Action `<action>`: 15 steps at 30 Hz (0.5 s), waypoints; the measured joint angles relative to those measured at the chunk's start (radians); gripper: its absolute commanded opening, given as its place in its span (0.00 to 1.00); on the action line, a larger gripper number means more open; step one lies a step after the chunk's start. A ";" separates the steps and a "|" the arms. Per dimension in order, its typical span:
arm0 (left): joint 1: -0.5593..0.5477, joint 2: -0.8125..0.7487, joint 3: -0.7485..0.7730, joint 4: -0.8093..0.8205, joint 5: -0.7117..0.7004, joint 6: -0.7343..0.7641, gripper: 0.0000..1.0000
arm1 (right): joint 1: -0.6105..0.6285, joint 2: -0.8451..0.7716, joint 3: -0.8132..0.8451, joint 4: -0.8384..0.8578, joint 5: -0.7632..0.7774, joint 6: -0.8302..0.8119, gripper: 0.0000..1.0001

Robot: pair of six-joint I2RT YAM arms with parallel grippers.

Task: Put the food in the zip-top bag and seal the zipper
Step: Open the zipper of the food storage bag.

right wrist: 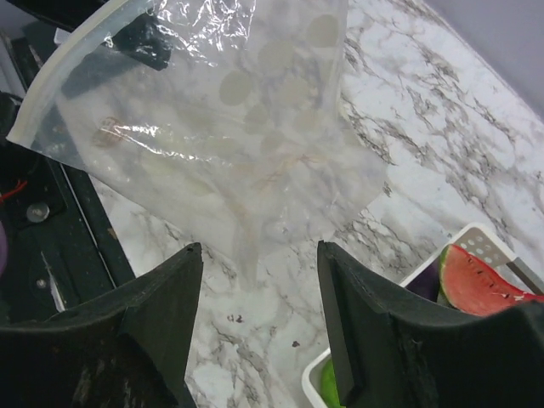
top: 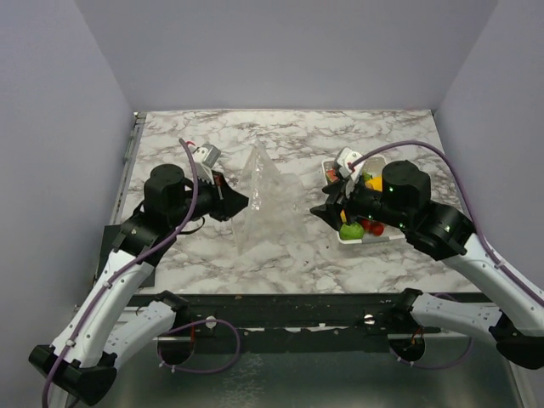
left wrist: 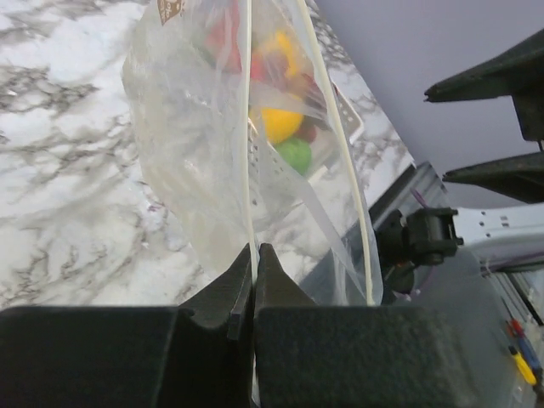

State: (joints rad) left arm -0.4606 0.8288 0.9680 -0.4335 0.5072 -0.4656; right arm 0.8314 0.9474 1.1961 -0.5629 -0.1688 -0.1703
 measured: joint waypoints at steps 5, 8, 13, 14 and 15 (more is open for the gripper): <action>0.000 0.027 0.074 -0.078 -0.143 0.047 0.00 | 0.000 0.090 0.079 0.000 0.040 0.125 0.62; 0.000 0.048 0.103 -0.117 -0.224 0.068 0.00 | 0.000 0.153 0.147 -0.005 0.053 0.199 0.61; 0.000 0.085 0.134 -0.164 -0.340 0.088 0.00 | 0.005 0.246 0.239 -0.006 0.081 0.298 0.59; 0.000 0.092 0.138 -0.169 -0.360 0.090 0.00 | 0.008 0.257 0.243 -0.005 0.092 0.314 0.59; 0.000 0.097 0.139 -0.173 -0.374 0.090 0.00 | 0.012 0.266 0.244 -0.003 0.108 0.330 0.59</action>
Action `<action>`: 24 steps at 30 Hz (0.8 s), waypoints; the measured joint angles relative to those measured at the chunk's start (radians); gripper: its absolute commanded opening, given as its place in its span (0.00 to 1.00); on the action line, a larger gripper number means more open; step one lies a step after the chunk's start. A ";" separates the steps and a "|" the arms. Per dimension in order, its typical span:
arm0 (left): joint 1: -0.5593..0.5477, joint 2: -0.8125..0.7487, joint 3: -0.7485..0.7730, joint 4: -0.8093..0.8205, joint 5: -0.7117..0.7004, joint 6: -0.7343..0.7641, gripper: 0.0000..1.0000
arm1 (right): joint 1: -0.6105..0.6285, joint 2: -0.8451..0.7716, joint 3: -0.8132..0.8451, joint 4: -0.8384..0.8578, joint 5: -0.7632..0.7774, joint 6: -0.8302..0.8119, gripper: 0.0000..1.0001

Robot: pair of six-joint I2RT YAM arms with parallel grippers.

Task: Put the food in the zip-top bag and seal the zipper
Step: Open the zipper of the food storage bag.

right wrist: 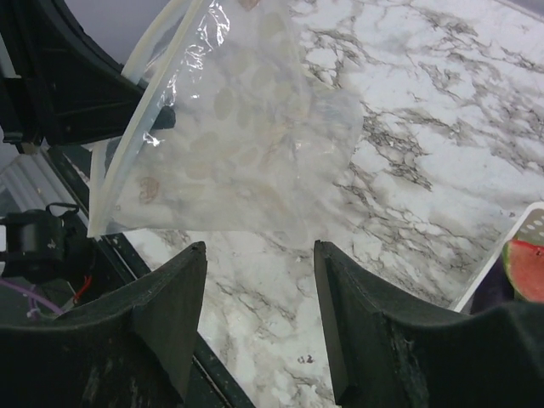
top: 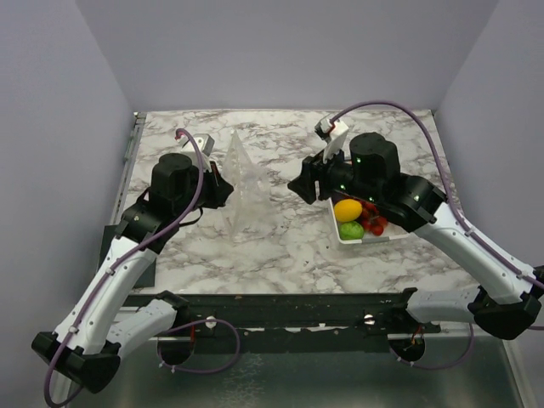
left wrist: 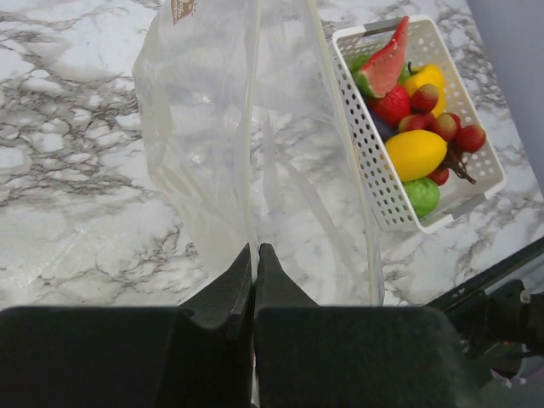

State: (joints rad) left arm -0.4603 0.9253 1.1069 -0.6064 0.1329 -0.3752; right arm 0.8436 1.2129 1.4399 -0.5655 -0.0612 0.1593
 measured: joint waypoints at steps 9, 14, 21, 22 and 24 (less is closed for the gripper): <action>-0.035 0.065 0.022 -0.039 -0.164 -0.002 0.00 | 0.121 0.116 0.097 0.018 0.194 0.090 0.59; -0.114 0.083 0.047 -0.059 -0.278 -0.014 0.00 | 0.173 0.203 0.144 0.027 0.289 0.130 0.60; -0.259 0.122 0.071 -0.077 -0.460 -0.056 0.00 | 0.215 0.286 0.179 0.048 0.383 0.177 0.60; -0.267 0.126 0.071 -0.077 -0.475 -0.061 0.00 | 0.216 0.293 0.180 0.049 0.390 0.181 0.60; -0.278 0.129 0.071 -0.080 -0.507 -0.072 0.00 | 0.218 0.309 0.192 0.049 0.403 0.189 0.60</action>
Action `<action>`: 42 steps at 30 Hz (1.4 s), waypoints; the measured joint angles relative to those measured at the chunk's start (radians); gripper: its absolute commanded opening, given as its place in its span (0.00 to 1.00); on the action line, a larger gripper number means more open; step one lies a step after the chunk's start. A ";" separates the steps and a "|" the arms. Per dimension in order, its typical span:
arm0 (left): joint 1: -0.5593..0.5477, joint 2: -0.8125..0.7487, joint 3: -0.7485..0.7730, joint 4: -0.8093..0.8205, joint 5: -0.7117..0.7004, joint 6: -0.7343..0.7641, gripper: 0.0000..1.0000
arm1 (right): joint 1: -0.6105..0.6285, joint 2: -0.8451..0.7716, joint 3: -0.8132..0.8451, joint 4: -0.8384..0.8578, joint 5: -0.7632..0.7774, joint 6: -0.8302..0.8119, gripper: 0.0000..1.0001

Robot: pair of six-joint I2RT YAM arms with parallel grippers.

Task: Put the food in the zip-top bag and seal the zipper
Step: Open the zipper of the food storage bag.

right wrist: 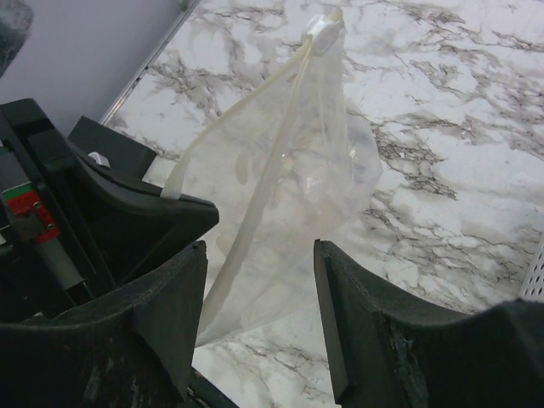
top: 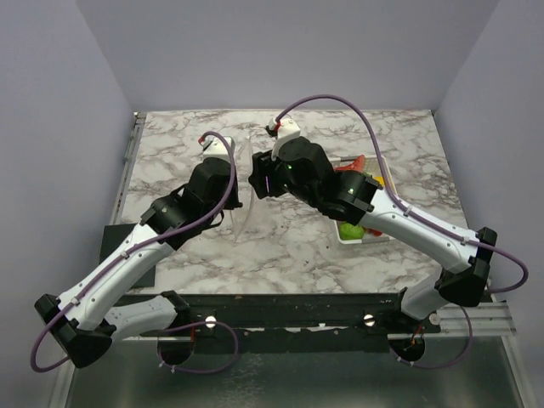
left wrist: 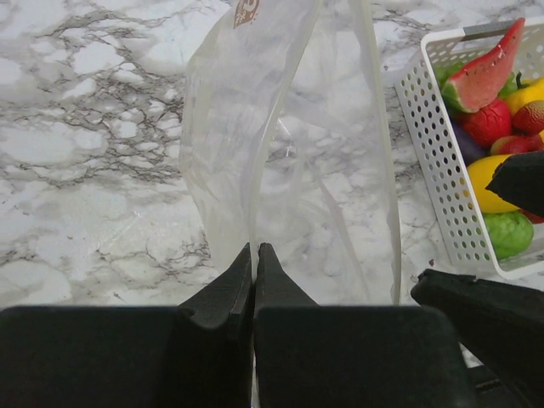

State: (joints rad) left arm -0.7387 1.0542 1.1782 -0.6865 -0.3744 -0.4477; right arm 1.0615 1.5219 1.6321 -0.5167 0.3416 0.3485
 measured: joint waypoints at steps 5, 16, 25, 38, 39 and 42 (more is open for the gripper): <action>-0.025 0.002 0.004 -0.004 -0.067 -0.021 0.00 | 0.005 0.039 0.020 0.007 0.032 0.014 0.60; -0.072 0.011 0.005 -0.004 -0.153 -0.046 0.00 | 0.016 0.112 0.023 0.008 0.071 0.026 0.59; -0.100 0.013 0.009 -0.010 -0.220 -0.063 0.00 | 0.026 0.145 0.037 0.003 0.150 0.029 0.44; -0.108 0.018 0.047 -0.066 -0.315 -0.068 0.00 | 0.026 0.154 0.014 -0.008 0.296 0.024 0.01; -0.108 0.019 0.052 -0.076 -0.321 -0.067 0.00 | 0.026 0.154 0.004 -0.009 0.306 0.024 0.01; -0.108 0.022 0.072 -0.101 -0.337 -0.064 0.00 | 0.026 0.154 -0.024 -0.018 0.341 0.025 0.01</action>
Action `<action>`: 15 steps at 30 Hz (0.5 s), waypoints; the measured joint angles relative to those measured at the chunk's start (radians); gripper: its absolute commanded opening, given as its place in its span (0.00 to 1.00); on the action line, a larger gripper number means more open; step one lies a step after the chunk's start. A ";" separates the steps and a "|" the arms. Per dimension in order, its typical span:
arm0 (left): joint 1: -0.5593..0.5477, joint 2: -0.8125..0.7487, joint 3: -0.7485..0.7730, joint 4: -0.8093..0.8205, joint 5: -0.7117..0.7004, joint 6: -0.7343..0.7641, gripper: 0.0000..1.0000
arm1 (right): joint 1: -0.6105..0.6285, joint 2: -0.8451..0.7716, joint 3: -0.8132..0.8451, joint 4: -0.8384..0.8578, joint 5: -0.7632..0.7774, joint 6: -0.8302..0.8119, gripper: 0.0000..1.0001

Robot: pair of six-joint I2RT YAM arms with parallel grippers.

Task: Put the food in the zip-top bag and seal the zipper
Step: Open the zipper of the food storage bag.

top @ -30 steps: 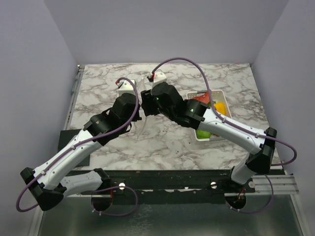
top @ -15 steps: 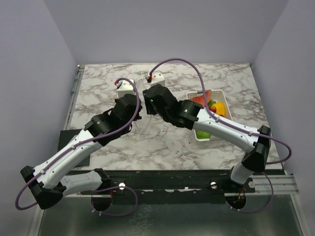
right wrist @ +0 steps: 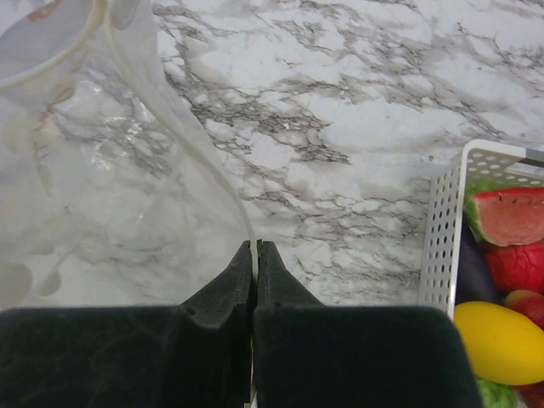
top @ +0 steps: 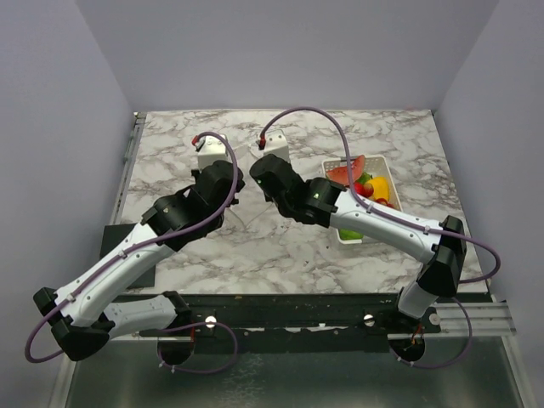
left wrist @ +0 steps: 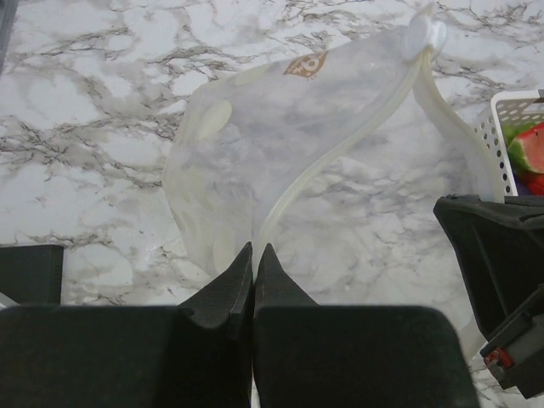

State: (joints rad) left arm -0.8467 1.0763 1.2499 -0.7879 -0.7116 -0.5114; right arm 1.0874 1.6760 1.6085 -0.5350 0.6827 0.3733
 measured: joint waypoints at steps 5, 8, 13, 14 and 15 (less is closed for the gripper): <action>0.000 0.009 0.033 -0.040 -0.009 0.007 0.00 | 0.000 0.000 -0.043 -0.025 0.069 0.000 0.01; 0.000 0.029 0.062 -0.079 -0.009 0.014 0.00 | 0.000 0.000 -0.068 -0.045 0.109 0.000 0.01; -0.001 0.061 0.103 -0.144 -0.013 0.026 0.00 | 0.000 0.000 -0.086 -0.068 0.160 0.005 0.01; -0.002 0.065 0.113 -0.159 -0.015 0.027 0.00 | 0.000 -0.001 -0.089 -0.072 0.170 0.009 0.01; -0.002 0.072 0.126 -0.175 -0.018 0.029 0.00 | 0.000 -0.002 -0.092 -0.077 0.179 0.012 0.01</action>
State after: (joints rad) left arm -0.8486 1.1484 1.3754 -0.9630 -0.7300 -0.4820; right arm 1.0874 1.6745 1.5162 -0.6117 0.8612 0.3855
